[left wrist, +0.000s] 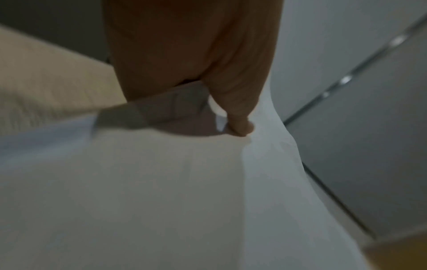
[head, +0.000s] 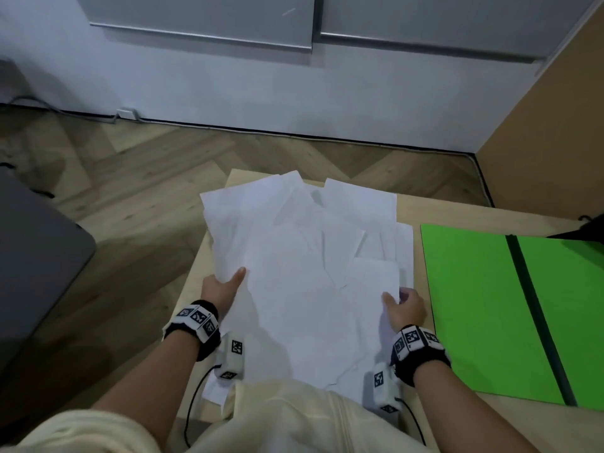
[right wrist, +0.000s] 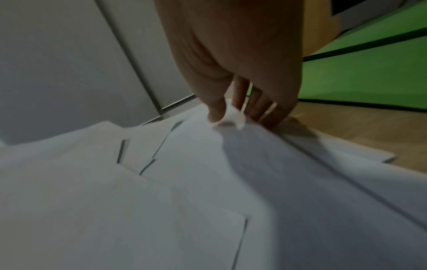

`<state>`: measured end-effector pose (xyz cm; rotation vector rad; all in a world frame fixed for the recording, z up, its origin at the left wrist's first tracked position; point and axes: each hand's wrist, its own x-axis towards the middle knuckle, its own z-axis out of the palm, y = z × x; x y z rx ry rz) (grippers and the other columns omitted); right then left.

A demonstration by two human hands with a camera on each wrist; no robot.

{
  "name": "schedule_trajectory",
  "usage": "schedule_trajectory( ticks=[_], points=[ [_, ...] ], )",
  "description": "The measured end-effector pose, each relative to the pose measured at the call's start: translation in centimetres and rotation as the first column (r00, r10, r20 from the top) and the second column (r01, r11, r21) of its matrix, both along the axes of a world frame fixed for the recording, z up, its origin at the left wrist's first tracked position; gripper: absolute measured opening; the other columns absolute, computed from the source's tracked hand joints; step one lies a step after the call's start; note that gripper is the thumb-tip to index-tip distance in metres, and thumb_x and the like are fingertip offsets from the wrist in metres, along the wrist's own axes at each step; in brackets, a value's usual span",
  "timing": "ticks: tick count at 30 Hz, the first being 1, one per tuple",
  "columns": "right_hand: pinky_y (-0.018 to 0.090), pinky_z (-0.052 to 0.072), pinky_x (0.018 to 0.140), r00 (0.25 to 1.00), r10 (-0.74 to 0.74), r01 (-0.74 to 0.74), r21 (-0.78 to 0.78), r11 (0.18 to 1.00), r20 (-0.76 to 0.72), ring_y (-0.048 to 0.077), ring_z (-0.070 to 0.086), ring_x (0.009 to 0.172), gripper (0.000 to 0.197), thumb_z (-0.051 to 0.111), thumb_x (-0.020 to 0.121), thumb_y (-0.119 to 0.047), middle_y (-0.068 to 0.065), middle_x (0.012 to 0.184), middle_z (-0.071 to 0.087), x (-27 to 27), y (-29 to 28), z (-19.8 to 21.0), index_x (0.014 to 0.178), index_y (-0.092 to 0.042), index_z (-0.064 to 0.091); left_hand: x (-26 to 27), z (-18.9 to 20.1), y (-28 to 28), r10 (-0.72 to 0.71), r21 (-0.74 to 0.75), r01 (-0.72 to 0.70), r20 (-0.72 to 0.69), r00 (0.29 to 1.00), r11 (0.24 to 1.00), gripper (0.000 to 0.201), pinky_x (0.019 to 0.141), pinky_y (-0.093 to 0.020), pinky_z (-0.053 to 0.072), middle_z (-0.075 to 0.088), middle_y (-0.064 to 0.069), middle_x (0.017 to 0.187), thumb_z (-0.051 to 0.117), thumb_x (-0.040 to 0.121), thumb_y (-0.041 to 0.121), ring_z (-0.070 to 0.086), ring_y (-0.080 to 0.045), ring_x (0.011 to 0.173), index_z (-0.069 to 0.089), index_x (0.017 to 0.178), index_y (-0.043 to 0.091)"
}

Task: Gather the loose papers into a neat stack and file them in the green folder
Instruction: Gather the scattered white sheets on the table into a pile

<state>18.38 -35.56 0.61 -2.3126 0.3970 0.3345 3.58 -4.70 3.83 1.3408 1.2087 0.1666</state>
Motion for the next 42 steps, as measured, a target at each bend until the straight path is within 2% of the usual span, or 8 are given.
schedule_trajectory(
  ticks=[4,10,17,21,26,32,37,42],
  points=[
    [0.039,0.046,0.100,0.992,0.089,-0.089,0.006,0.996,-0.092,0.037,0.056,0.118,0.061,0.071,0.080,-0.018,0.021,0.135,0.051,0.1,0.4,-0.4,0.133,0.004,0.048,0.4,0.9,-0.1,-0.085,-0.087,0.086,0.013,0.996,0.993,0.043,0.086,-0.033,0.048,0.062,-0.009,0.113,0.075,0.081,0.015,0.060,-0.025,0.096,0.059,0.119,0.000],
    [0.032,0.042,0.100,0.965,0.225,-0.196,0.199,0.960,-0.138,0.029,0.057,0.115,0.036,0.055,0.091,-0.010,0.015,0.127,0.061,-1.1,1.7,-0.7,0.126,-0.002,0.056,0.7,-0.1,-0.7,-0.178,-0.130,0.173,-0.031,0.984,0.976,0.041,0.085,-0.036,0.046,0.061,-0.018,0.106,0.063,0.084,-0.008,0.058,-0.031,0.094,0.053,0.124,-0.013],
    [0.033,0.042,0.091,0.998,-0.045,0.038,0.184,0.982,0.036,0.035,0.058,0.114,0.030,0.061,0.090,-0.011,0.024,0.123,0.061,0.0,1.1,0.9,0.116,0.003,0.055,0.0,-2.0,4.1,-0.272,-0.118,0.255,-0.159,0.949,0.960,0.048,0.087,-0.042,0.047,0.062,-0.026,0.120,0.063,0.086,0.002,0.061,-0.037,0.103,0.048,0.130,-0.012],
    [0.035,0.037,0.102,0.966,0.208,-0.184,0.157,0.970,-0.152,0.033,0.049,0.126,0.038,0.048,0.096,-0.013,0.019,0.139,0.051,-0.6,3.0,0.9,0.131,0.001,0.048,0.1,-2.0,3.4,-0.359,-0.253,0.324,-0.109,0.927,0.912,0.058,0.100,-0.049,0.047,0.063,-0.023,0.123,0.074,0.077,0.004,0.062,-0.038,0.111,0.051,0.129,-0.008],
    [0.030,0.025,0.112,0.898,0.369,-0.293,0.301,0.907,-0.240,0.024,0.033,0.142,0.056,0.046,0.098,-0.023,0.007,0.153,0.035,-1.5,5.6,0.7,0.148,-0.008,0.027,1.4,-2.3,1.2,-0.345,-0.201,0.310,-0.172,0.923,0.929,0.061,0.086,-0.041,0.054,0.065,-0.023,0.121,0.075,0.079,0.015,0.065,-0.036,0.104,0.051,0.129,-0.008],
    [0.042,0.049,0.089,0.963,-0.003,0.095,0.330,0.939,-0.268,0.038,0.060,0.103,0.066,0.054,0.083,-0.054,0.022,0.108,0.060,2.0,4.9,0.0,0.127,-0.006,0.053,2.1,-2.5,0.6,-0.390,-0.030,0.415,-0.414,0.823,0.909,0.052,0.086,-0.028,0.045,0.055,-0.023,0.131,0.063,0.088,0.010,0.058,-0.037,0.113,0.044,0.132,-0.012],
    [0.039,0.051,0.083,0.946,0.025,0.160,0.531,0.832,-0.324,0.023,0.058,0.080,0.013,0.054,0.094,-0.024,0.012,0.094,0.062,3.7,5.4,0.9,0.083,-0.016,0.055,1.7,-2.5,1.0,-0.387,-0.101,0.376,-0.344,0.856,0.921,0.050,0.080,-0.033,0.046,0.057,-0.020,0.118,0.063,0.088,0.009,0.057,-0.032,0.100,0.044,0.129,-0.011],
    [0.036,0.053,0.081,0.961,-0.061,0.195,0.502,0.842,-0.270,0.026,0.059,0.091,0.014,0.060,0.090,-0.010,0.015,0.103,0.067,3.6,5.0,0.3,0.101,-0.006,0.067,-0.1,-3.1,2.9,-0.368,-0.173,0.335,-0.220,0.903,0.926,0.048,0.071,-0.034,0.043,0.056,-0.020,0.091,0.070,0.074,0.017,0.052,-0.028,0.082,0.055,0.109,-0.012]
  ],
)
